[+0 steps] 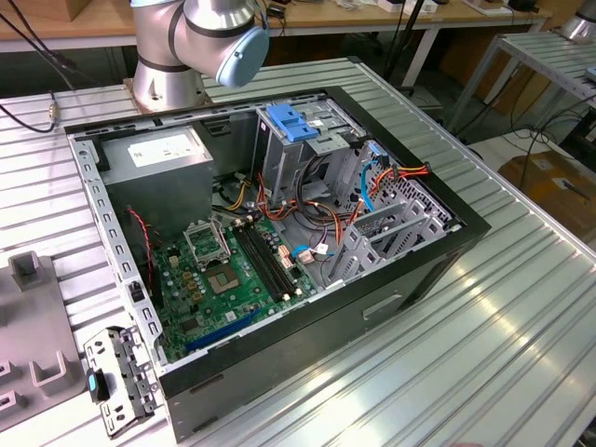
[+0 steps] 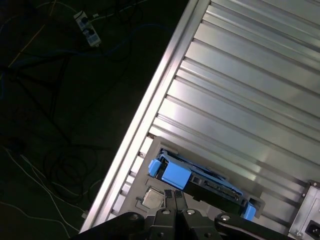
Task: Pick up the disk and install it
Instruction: 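Pick up the disk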
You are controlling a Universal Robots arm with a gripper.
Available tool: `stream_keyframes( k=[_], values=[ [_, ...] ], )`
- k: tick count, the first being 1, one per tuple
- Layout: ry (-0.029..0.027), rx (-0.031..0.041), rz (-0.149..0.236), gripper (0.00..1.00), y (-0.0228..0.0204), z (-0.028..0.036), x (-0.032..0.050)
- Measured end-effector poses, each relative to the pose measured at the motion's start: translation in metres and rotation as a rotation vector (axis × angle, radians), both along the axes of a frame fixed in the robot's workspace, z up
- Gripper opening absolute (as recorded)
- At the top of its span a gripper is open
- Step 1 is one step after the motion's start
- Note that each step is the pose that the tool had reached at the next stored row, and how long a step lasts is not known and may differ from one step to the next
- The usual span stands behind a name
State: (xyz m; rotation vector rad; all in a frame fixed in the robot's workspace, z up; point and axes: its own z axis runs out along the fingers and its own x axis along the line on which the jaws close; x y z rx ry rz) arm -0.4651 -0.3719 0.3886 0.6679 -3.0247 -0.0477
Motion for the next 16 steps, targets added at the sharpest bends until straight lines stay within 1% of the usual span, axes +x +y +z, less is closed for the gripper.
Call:
stream_keyframes(
  k=[5,8,11,16],
  values=[
    [0.0000,0.0000,0.001,0.11,0.0000,0.0000,0.0000],
    [0.0000,0.0000,0.010,0.11,0.0000,0.0000,0.0000],
    [0.0000,0.0000,0.027,0.11,0.0000,0.0000,0.0000],
    [0.0000,0.0000,0.080,0.11,0.0000,0.0000,0.0000]
  ],
)
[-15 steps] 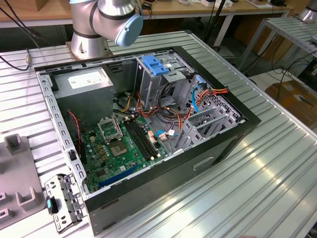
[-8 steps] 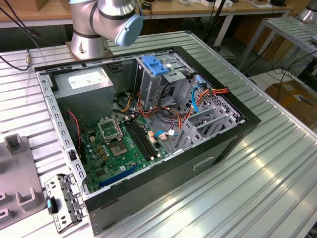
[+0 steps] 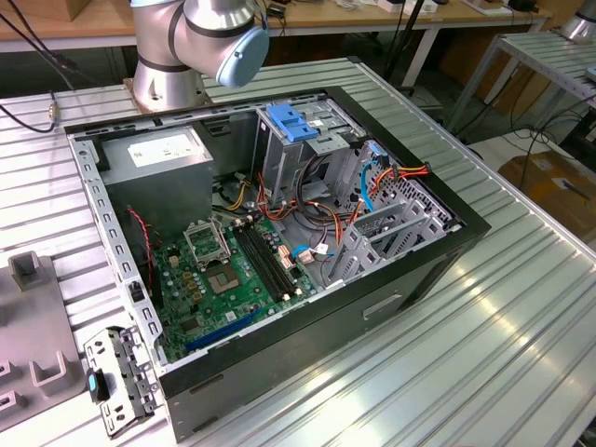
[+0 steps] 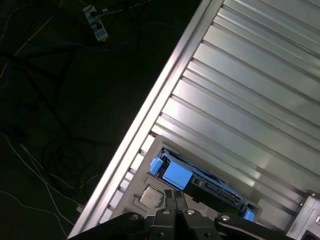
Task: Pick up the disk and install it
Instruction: 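Pick up the disk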
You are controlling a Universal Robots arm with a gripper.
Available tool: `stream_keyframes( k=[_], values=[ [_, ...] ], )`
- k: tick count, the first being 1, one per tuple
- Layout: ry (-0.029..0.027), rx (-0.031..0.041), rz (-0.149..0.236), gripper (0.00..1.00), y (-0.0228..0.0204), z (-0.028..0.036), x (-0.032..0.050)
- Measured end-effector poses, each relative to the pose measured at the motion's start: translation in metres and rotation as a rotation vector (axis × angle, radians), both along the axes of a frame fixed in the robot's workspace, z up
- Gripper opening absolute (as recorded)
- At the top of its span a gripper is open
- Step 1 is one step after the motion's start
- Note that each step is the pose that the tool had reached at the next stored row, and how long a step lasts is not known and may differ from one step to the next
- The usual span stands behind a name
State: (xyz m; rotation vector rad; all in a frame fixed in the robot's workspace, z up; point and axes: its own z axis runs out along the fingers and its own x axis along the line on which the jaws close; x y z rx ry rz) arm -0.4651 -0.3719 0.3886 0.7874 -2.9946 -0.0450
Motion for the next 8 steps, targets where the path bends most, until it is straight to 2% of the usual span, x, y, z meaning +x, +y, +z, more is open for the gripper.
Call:
stream_keyframes(
  k=[3,8],
  values=[
    [0.0000,0.0000,0.019,0.11,0.0000,0.0000,0.0000],
    [0.0000,0.0000,0.079,0.11,0.0000,0.0000,0.0000]
  ],
)
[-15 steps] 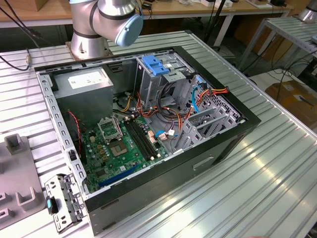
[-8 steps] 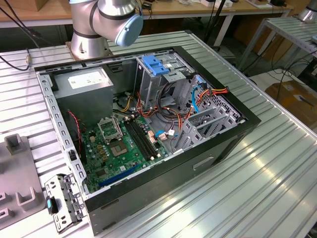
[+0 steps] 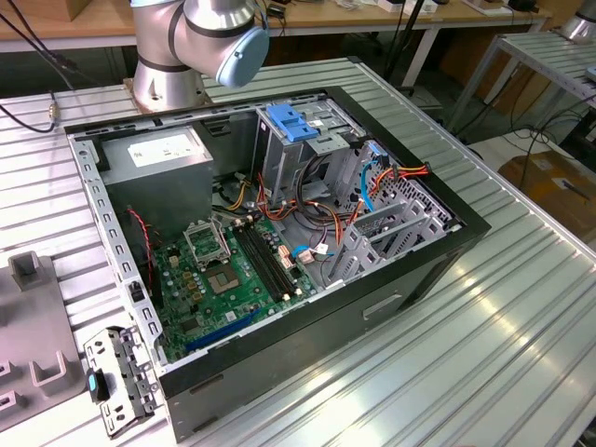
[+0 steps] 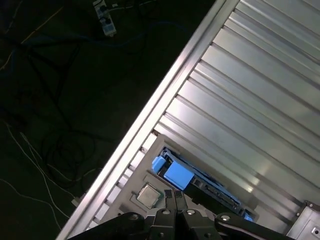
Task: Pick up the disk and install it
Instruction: 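Pick up the disk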
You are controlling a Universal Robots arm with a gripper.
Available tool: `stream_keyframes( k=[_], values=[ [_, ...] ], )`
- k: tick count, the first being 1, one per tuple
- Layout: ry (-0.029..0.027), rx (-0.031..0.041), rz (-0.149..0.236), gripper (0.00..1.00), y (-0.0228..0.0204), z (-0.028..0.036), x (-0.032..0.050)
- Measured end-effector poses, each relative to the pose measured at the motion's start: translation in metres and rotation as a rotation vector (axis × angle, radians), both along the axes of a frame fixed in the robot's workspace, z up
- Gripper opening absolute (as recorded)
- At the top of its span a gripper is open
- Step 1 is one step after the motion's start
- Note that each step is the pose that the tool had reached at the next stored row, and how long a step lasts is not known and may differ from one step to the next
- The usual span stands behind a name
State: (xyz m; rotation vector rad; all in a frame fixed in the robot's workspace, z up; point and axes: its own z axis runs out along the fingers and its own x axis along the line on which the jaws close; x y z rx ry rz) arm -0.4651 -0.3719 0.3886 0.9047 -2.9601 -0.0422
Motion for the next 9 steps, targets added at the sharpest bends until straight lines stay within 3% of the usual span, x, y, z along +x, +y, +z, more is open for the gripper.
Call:
stream_keyframes(
  k=[1,4,6,9],
  values=[
    [-0.0001,0.0000,0.009,0.11,0.0000,0.0000,0.0000],
    [-0.0001,0.0000,0.091,0.11,0.0000,0.0000,0.0000],
    [0.0000,0.0000,0.127,0.11,0.0000,0.0000,0.0000],
    [-0.0001,-0.0001,0.214,0.11,0.0000,-0.0001,0.0000]
  ],
)
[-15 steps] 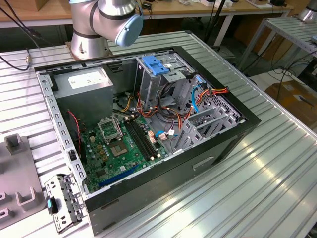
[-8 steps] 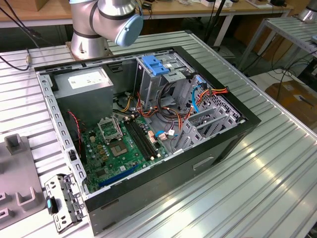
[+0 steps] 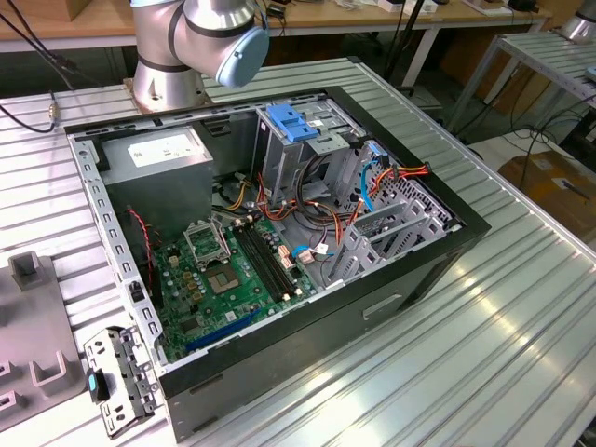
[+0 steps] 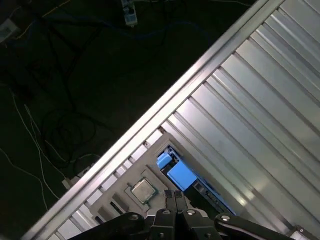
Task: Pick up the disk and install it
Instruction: 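Pick up the disk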
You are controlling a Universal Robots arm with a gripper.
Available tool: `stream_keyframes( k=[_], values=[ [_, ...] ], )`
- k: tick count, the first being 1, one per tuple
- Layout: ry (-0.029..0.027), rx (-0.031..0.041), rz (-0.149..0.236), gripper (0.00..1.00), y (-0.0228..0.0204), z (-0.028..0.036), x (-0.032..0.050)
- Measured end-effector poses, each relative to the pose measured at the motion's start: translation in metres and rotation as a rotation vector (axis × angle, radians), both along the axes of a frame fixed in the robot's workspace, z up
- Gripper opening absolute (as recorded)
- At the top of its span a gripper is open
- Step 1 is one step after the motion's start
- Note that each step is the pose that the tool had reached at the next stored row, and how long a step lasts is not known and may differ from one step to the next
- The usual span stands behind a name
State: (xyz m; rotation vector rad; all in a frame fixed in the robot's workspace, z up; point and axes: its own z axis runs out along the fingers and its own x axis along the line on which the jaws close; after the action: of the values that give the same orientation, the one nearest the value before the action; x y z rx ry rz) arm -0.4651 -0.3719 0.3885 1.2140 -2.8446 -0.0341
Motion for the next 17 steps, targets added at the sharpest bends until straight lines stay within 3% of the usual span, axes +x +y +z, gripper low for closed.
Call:
stream_keyframes(
  k=[2,6,7,8,13,14,17],
  values=[
    [-0.0001,-0.0003,0.040,0.11,0.0000,-0.0001,0.0000],
    [-0.0357,-0.0132,0.064,0.11,0.0007,-0.0026,0.0001],
    [-0.0408,-0.0151,0.073,0.11,0.0016,-0.0032,0.0000],
    [-0.0431,-0.0159,0.085,0.11,0.0022,-0.0036,0.0000],
    [-0.0441,-0.0149,0.173,0.11,0.0038,-0.0039,0.0000],
    [-0.0444,-0.0140,0.214,0.11,0.0039,-0.0039,0.0000],
    [-0.0447,-0.0127,0.281,0.11,0.0039,-0.0039,0.0000]
  ],
)
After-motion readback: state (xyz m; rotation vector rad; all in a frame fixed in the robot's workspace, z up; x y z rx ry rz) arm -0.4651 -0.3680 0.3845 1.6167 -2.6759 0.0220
